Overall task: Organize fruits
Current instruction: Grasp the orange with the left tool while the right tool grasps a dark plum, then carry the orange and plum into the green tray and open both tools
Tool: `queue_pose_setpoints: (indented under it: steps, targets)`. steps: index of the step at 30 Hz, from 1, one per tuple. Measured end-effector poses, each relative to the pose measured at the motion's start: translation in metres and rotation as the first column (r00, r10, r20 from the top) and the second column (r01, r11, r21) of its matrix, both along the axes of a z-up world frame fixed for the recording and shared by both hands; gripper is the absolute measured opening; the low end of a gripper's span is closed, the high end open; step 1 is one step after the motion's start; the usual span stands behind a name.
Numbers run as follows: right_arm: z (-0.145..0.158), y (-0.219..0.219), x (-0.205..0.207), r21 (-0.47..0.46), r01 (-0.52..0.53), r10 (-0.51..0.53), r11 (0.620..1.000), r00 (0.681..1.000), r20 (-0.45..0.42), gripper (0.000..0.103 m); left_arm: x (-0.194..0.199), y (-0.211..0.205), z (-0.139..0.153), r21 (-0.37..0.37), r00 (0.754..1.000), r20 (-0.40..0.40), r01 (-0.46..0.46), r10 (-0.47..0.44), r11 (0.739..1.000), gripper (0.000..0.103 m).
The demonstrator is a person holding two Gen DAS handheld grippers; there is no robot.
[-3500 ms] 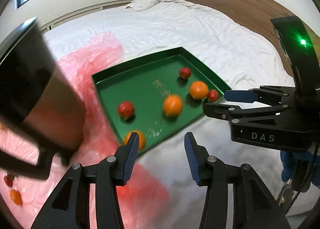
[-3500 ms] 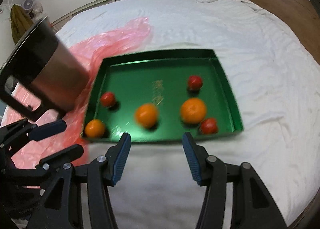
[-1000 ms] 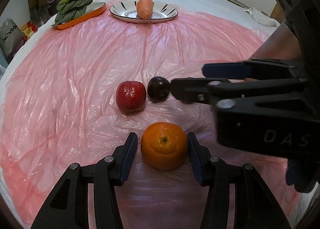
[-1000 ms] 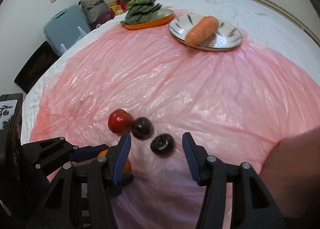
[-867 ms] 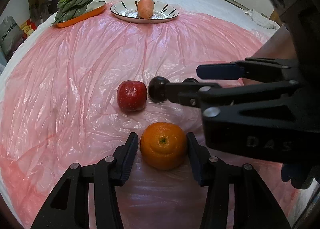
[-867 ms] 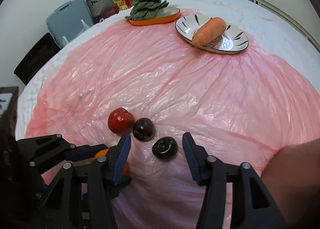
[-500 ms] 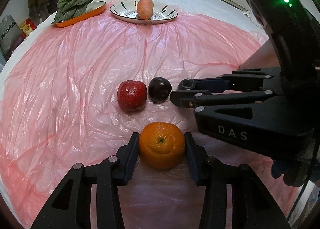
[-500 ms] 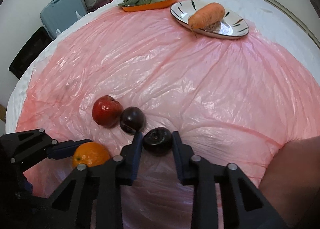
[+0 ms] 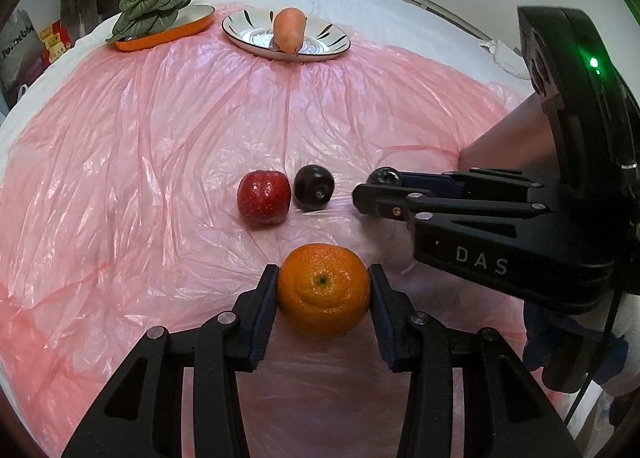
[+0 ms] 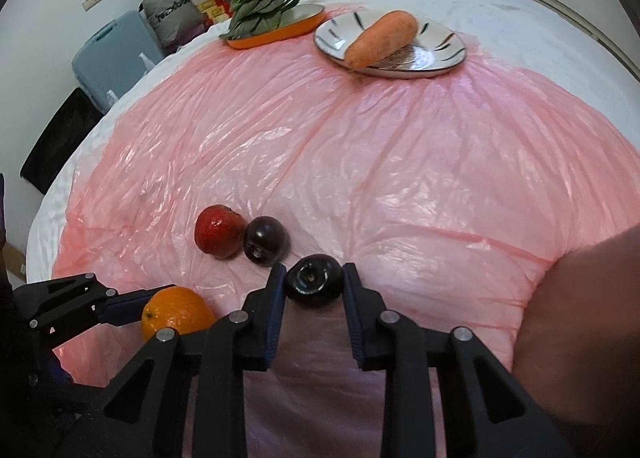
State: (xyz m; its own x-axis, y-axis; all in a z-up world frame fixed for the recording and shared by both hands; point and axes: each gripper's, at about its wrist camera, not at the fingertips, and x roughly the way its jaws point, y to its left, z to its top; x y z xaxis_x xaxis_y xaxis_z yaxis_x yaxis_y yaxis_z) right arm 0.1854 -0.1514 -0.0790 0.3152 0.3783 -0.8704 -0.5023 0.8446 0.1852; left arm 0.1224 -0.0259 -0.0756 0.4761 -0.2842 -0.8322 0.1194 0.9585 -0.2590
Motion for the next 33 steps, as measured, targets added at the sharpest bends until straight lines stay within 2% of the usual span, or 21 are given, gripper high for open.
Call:
queue_pose_setpoints:
  steps: [7, 14, 21, 27, 33]
  targets:
    - [0.016, -0.014, -0.010, 0.018, 0.048, -0.049, 0.999, 0.998, 0.030, 0.045, -0.005, 0.000, 0.011, 0.007, 1.000, 0.023, 0.001, -0.001, 1.000, 0.038]
    - [0.033, -0.024, -0.048, 0.019, 0.040, -0.041, 0.999, 0.998, 0.050, 0.045, -0.020, -0.003, 0.028, 0.042, 0.998, 0.049, 0.025, -0.027, 0.999, 0.038]
    - [0.037, -0.047, -0.087, 0.040, 0.074, -0.075, 0.996, 0.997, 0.027, 0.045, -0.035, -0.014, 0.035, 0.066, 0.997, 0.053, 0.051, -0.054, 0.997, 0.038]
    - [0.041, -0.088, -0.125, 0.059, 0.146, -0.145, 0.988, 0.989, -0.017, 0.045, -0.054, -0.045, 0.047, 0.084, 0.988, 0.049, 0.141, -0.145, 0.986, 0.038]
    - [0.047, -0.144, -0.152, 0.054, 0.242, -0.241, 0.969, 0.970, -0.033, 0.045, -0.076, -0.099, 0.054, 0.085, 0.963, 0.040, 0.263, -0.267, 0.961, 0.038]
